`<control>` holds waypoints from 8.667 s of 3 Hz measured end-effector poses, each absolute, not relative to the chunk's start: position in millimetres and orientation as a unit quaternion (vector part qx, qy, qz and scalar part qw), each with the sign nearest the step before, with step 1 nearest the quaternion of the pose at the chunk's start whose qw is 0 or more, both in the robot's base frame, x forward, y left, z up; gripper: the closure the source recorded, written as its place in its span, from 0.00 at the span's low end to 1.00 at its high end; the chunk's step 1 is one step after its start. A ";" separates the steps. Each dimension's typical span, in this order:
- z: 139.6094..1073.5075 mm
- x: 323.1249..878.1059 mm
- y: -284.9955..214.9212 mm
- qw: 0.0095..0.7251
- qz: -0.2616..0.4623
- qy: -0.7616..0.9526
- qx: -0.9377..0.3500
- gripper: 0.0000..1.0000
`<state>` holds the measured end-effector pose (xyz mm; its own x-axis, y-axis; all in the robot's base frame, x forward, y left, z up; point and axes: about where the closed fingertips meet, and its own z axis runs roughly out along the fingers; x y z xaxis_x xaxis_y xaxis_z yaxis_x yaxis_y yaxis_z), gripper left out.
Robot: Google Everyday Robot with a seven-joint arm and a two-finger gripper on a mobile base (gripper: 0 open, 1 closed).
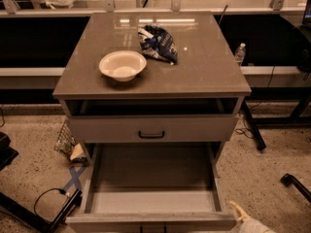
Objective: Close middle drawer
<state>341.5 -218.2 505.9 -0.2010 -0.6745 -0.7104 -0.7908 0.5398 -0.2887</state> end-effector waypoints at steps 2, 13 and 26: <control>438.3 313.2 -209.3 0.406 0.109 0.775 -0.472 0.72; 453.4 280.9 -198.8 0.378 0.157 0.778 -0.476 1.00; 391.7 590.0 -160.0 0.322 0.022 0.757 -0.568 1.00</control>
Offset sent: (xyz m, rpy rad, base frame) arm -0.0683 -0.0064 -0.0929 0.0204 0.1153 0.0388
